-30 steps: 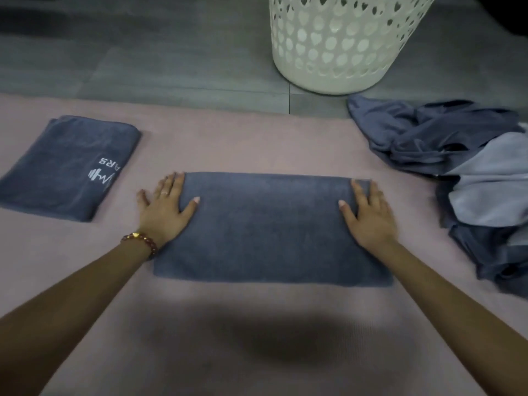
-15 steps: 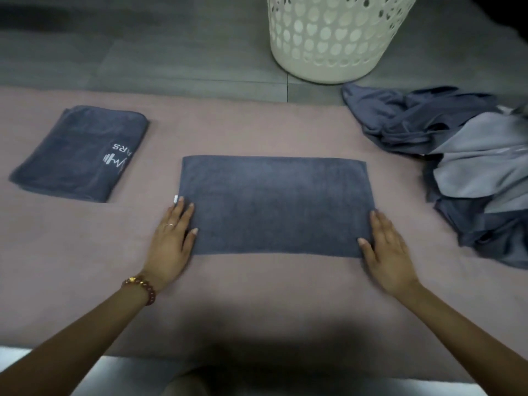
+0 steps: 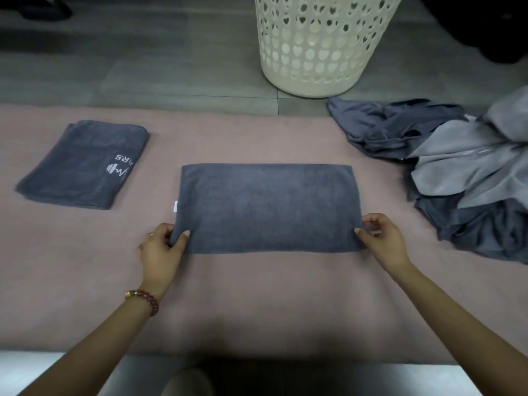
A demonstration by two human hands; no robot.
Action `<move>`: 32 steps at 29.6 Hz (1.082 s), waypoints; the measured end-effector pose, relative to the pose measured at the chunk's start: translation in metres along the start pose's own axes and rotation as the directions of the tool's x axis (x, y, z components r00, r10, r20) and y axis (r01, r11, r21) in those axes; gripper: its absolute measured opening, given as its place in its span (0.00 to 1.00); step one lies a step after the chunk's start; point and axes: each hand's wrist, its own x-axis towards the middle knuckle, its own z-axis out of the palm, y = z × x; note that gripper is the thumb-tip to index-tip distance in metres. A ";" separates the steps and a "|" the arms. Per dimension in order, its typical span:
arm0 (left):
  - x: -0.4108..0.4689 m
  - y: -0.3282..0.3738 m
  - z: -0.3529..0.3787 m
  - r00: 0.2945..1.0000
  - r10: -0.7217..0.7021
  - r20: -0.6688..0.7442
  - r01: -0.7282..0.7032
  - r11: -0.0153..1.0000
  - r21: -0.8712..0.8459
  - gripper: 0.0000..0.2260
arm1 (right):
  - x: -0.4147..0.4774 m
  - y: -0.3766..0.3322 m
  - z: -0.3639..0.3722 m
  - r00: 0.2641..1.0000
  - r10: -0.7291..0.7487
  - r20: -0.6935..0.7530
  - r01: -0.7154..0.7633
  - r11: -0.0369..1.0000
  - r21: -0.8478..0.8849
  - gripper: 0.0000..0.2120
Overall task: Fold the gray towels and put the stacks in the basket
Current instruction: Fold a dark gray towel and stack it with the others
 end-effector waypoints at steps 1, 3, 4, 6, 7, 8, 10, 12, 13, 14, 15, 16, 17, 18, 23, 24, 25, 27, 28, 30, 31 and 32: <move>0.001 -0.001 -0.001 1.000 0.024 0.006 -0.024 1.000 -0.005 0.07 | -0.001 -0.003 0.000 0.999 -0.011 0.045 0.012 1.000 -0.006 0.08; 0.002 -0.002 -0.001 0.998 0.059 0.027 -0.059 0.998 0.009 0.06 | -0.003 -0.004 0.000 0.987 -0.116 0.113 0.132 0.980 -0.148 0.09; 0.003 -0.004 0.000 0.997 0.066 0.035 -0.067 0.998 0.023 0.05 | -0.004 -0.004 0.000 0.966 -0.215 0.147 0.251 0.917 -0.308 0.11; 0.005 -0.007 0.001 0.998 0.058 0.038 -0.059 0.998 0.036 0.07 | -0.007 -0.001 0.000 0.895 -0.389 0.219 0.443 0.711 -0.546 0.15; 0.005 -0.007 0.002 0.998 0.054 0.035 -0.056 0.998 0.041 0.08 | -0.009 0.000 0.000 0.857 -0.448 0.255 0.506 0.631 -0.589 0.16; 0.005 -0.007 0.002 0.998 0.054 0.036 -0.056 0.997 0.048 0.08 | -0.011 0.000 0.000 0.829 -0.482 0.283 0.544 0.580 -0.606 0.18; 0.004 -0.005 0.002 0.997 0.059 0.043 -0.062 0.996 0.065 0.08 | -0.013 0.002 0.001 0.811 -0.497 0.309 0.568 0.539 -0.622 0.20; 0.004 -0.005 0.001 0.997 0.071 0.044 -0.074 0.995 0.074 0.07 | -0.013 0.003 0.003 0.840 -0.458 0.293 0.530 0.568 -0.630 0.21; 0.004 -0.006 0.001 0.996 0.072 0.045 -0.075 0.994 0.074 0.07 | -0.013 0.004 0.003 0.873 -0.409 0.266 0.481 0.625 -0.616 0.22; 0.004 -0.008 0.001 0.996 0.069 0.049 -0.073 0.995 0.069 0.07 | -0.013 0.002 0.002 0.914 -0.328 0.241 0.406 0.717 -0.567 0.22; 0.004 -0.011 0.001 0.997 0.063 0.054 -0.066 0.996 0.057 0.07 | -0.013 -0.001 0.002 0.951 -0.228 0.211 0.303 0.827 -0.474 0.23; 0.004 -0.013 0.001 0.997 0.056 0.055 -0.058 0.998 0.040 0.07 | -0.011 -0.001 0.002 0.976 -0.122 0.182 0.180 0.920 -0.348 0.23; 0.003 -0.014 0.001 0.997 0.054 0.049 -0.055 0.998 0.023 0.09 | -0.007 -0.002 0.002 0.988 -0.021 0.151 0.054 0.974 -0.221 0.21; 0.003 -0.015 0.001 0.997 0.064 0.040 -0.065 0.998 0.015 0.11 | -0.004 -0.001 0.002 0.991 0.062 0.116 -0.048 0.992 -0.120 0.19; 0.003 -0.008 -0.003 0.988 0.157 0.008 -0.157 0.981 0.113 0.18 | 0.001 -0.001 -0.003 0.967 0.164 0.193 -0.172 0.985 0.029 0.04; 0.003 -0.006 -0.004 0.986 0.167 0.004 -0.166 0.979 0.116 0.18 | 0.001 -0.002 -0.004 0.979 0.094 0.181 -0.093 0.996 -0.014 0.04; 0.004 -0.005 -0.004 0.985 0.173 0.000 -0.172 0.979 0.114 0.17 | 0.000 -0.003 -0.006 0.987 -0.006 0.159 0.018 0.997 -0.076 0.05; 0.004 -0.003 -0.005 0.984 0.176 0.001 -0.175 0.979 0.105 0.17 | 0.001 -0.004 -0.009 0.947 -0.252 0.198 0.293 0.931 -0.219 0.08; 0.004 -0.002 -0.005 0.984 0.178 0.004 -0.177 0.979 0.104 0.16 | 0.001 -0.003 -0.011 0.907 -0.322 0.272 0.395 0.875 -0.280 0.10; 0.003 -0.002 -0.005 0.983 0.184 0.010 -0.184 0.977 0.107 0.16 | -0.001 -0.005 -0.010 0.851 -0.311 0.423 0.488 0.766 -0.419 0.15; 0.003 -0.001 -0.005 0.982 0.188 0.014 -0.189 0.976 0.112 0.15 | -0.001 -0.005 -0.009 0.847 -0.275 0.455 0.494 0.724 -0.482 0.16; 0.002 -0.002 -0.005 0.982 0.189 0.020 -0.190 0.975 0.116 0.16 | -0.001 -0.004 -0.008 0.864 -0.247 0.439 0.471 0.706 -0.529 0.17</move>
